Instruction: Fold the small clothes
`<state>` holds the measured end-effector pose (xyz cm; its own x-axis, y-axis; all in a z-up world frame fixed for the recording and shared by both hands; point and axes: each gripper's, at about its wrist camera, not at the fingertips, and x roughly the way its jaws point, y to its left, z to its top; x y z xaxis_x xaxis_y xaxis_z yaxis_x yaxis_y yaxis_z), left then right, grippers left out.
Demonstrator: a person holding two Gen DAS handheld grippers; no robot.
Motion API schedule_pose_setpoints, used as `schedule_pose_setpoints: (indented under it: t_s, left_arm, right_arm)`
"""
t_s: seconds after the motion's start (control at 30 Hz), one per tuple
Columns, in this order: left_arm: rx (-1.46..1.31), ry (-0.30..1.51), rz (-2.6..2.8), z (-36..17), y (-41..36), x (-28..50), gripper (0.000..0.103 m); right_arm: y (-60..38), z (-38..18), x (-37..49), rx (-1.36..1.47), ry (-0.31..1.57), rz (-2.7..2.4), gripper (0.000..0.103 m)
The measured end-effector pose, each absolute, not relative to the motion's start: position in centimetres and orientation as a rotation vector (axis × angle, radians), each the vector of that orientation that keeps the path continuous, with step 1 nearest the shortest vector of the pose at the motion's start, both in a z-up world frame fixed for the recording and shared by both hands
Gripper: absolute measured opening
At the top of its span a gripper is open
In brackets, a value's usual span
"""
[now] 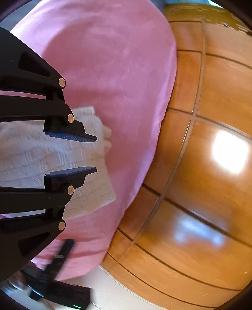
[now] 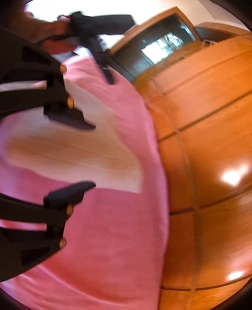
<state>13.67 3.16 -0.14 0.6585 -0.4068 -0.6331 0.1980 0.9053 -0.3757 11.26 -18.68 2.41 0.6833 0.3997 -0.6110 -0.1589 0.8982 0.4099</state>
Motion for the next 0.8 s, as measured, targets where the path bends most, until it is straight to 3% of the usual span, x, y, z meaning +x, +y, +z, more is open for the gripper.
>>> schedule_pose_setpoints:
  t_s: [0.1, 0.2, 0.27, 0.43, 0.5, 0.6, 0.67, 0.8]
  left_arm:
    - [-0.19, 0.835, -0.305, -3.1, 1.3, 13.9, 0.024]
    - [-0.13, 0.937, -0.24, -7.8, 1.3, 13.9, 0.024]
    - [-0.117, 0.9, -0.224, -8.1, 1.3, 13.3, 0.024]
    - [-0.085, 0.872, -0.185, -6.1, 1.6, 12.4, 0.024]
    - [-0.07, 0.845, -0.169, -5.3, 1.7, 11.7, 0.052]
    - [-0.058, 0.805, -0.161, -4.4, 2.0, 11.2, 0.055]
    - [-0.049, 0.807, -0.161, -4.6, 2.1, 11.3, 0.055]
    - [-0.063, 0.825, -0.155, -5.0, 2.7, 11.4, 0.055]
  right_arm:
    - [-16.4, 1.3, 14.6, 0.332, 0.773, 0.329, 0.039]
    - [-12.2, -4.6, 17.4, 0.19, 0.919, 0.275, 0.041]
    - [-10.6, -5.5, 16.5, 0.072, 0.825, 0.235, 0.042]
    - [-11.6, -5.2, 16.1, 0.094, 0.808, 0.22, 0.044]
    - [-12.3, -5.0, 15.0, 0.126, 0.803, 0.225, 0.046]
    - [-12.9, -5.0, 15.7, 0.173, 0.795, 0.242, 0.061]
    - [-13.1, -4.7, 15.5, 0.187, 0.804, 0.252, 0.087]
    - [-13.8, -4.1, 15.3, 0.221, 0.821, 0.294, 0.098]
